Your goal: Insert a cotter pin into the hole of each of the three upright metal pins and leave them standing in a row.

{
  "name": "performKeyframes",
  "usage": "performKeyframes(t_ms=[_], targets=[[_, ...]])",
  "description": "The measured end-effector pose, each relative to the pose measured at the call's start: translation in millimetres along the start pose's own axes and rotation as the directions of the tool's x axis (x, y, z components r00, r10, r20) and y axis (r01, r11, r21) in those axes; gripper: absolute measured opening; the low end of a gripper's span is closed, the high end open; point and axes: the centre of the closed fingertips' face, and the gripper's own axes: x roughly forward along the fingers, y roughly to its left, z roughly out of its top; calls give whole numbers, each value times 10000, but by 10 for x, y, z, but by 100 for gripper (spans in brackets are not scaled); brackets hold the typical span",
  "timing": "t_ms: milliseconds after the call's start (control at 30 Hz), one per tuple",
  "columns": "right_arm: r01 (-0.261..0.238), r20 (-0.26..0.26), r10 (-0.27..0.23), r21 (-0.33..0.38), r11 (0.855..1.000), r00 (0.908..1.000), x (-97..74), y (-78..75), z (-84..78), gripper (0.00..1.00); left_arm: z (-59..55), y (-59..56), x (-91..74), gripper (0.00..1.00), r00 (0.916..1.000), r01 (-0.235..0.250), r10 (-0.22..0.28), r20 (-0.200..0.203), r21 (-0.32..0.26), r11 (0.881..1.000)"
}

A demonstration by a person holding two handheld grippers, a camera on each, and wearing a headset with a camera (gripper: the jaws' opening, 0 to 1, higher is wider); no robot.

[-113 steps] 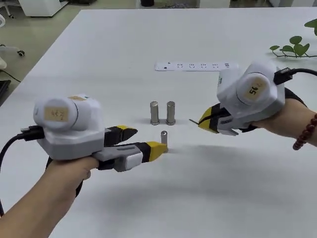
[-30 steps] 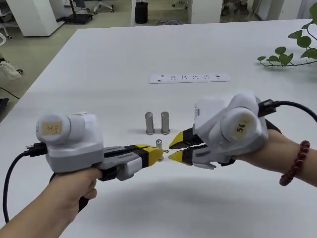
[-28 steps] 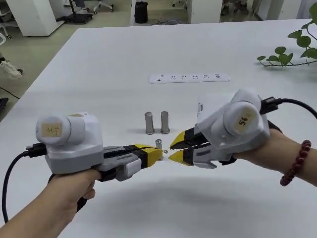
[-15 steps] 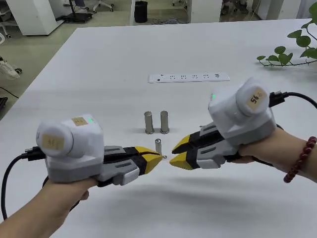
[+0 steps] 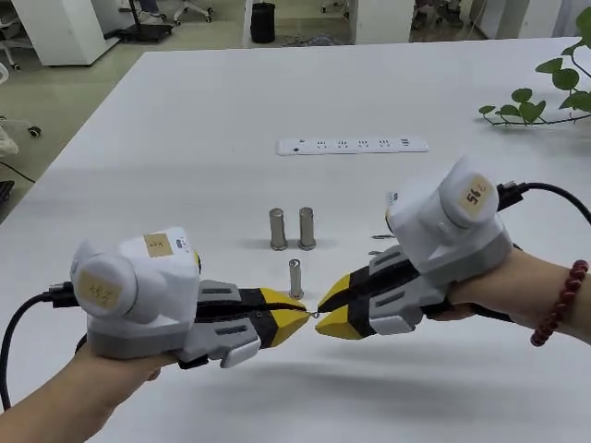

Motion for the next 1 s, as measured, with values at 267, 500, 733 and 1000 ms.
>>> performKeyframes(t_ms=[267, 500, 733, 1000], targets=[[-289, -25, 289, -105, 9995, 9996, 23, 43, 8, 5, 17, -58, 17, 0, 9995, 302, -302, 64, 79, 9995], [-329, -133, 324, -383, 9987, 9994, 29, 63, 4, 0, 35, -90, 18, 0, 9989, 441, -441, 181, -9, 9990], [-223, -312, 199, -778, 9967, 9993, 13, 63, 4, 0, 44, -89, 13, 0, 9987, 398, -393, 319, -150, 9991], [-199, -826, 94, -1274, 9917, 9965, 60, 70, -49, 0, -11, -98, 31, 0, 9994, 294, -290, 207, -209, 9994]])
